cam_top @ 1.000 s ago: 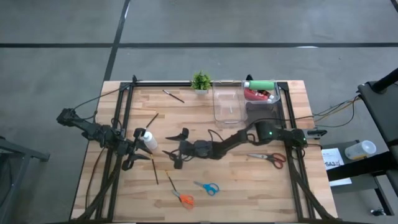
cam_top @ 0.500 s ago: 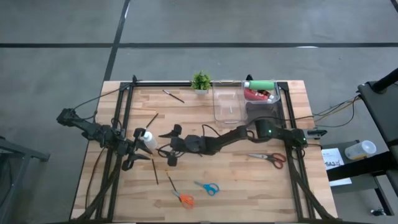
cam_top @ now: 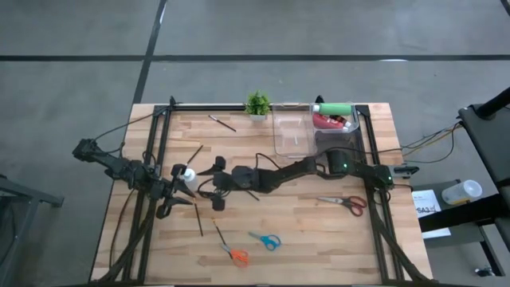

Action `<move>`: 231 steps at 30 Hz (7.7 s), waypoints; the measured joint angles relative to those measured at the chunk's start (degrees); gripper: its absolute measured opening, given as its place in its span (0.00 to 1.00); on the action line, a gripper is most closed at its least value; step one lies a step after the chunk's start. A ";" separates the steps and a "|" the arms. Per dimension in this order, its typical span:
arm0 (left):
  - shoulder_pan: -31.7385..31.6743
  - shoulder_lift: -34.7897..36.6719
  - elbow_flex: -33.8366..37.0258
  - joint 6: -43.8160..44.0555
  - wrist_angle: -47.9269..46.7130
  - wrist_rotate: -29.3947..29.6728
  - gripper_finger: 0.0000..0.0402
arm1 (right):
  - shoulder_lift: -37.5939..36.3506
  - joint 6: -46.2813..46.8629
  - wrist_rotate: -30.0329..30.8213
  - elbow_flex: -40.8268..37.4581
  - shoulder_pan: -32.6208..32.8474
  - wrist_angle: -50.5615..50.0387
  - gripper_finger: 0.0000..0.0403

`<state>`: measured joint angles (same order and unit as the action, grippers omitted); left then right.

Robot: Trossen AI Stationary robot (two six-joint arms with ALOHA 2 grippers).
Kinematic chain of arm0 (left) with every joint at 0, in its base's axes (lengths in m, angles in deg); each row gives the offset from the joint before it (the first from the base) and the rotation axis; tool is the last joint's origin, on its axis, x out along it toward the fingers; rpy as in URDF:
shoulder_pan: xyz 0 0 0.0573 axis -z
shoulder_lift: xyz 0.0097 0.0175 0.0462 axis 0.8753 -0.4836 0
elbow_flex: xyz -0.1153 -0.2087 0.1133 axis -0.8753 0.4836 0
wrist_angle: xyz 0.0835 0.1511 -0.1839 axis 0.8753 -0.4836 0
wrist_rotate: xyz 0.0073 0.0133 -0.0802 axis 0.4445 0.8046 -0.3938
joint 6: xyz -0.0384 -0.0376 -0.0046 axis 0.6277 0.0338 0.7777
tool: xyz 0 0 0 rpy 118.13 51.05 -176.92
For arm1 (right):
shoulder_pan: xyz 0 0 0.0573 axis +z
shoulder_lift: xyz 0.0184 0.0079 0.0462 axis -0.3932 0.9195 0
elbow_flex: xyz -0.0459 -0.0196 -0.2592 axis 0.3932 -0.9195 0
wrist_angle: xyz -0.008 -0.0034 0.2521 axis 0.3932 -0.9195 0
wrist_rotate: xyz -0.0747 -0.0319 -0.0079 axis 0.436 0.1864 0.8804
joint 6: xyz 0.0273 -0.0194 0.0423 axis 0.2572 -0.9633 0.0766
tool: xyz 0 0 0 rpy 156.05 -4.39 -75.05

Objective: Pick & Place Paint Supplies
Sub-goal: Put the white paint bottle into the right transparent bin

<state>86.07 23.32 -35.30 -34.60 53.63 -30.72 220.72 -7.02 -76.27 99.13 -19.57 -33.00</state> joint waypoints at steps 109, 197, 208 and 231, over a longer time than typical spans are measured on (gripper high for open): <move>0.02 -1.11 0.01 -0.34 0.00 0.11 0.29 | -50.01 4.35 9.09 -80.90 2.28 43.74 0.73; 0.07 -12.74 -18.71 37.05 -1.66 16.99 0.29 | -49.99 11.98 9.11 -35.87 2.41 -1.31 0.73; 0.09 -28.69 -33.73 45.57 -21.76 14.86 0.29 | -50.01 11.98 9.13 -35.89 2.41 -1.31 0.73; 0.04 -56.46 -58.25 97.54 -63.16 25.84 0.29 | -50.01 11.98 9.13 -35.91 2.41 -1.31 0.73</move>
<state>86.12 -33.15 -93.56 62.95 -9.53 -4.87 170.71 4.96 -67.14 63.22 -17.15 -34.31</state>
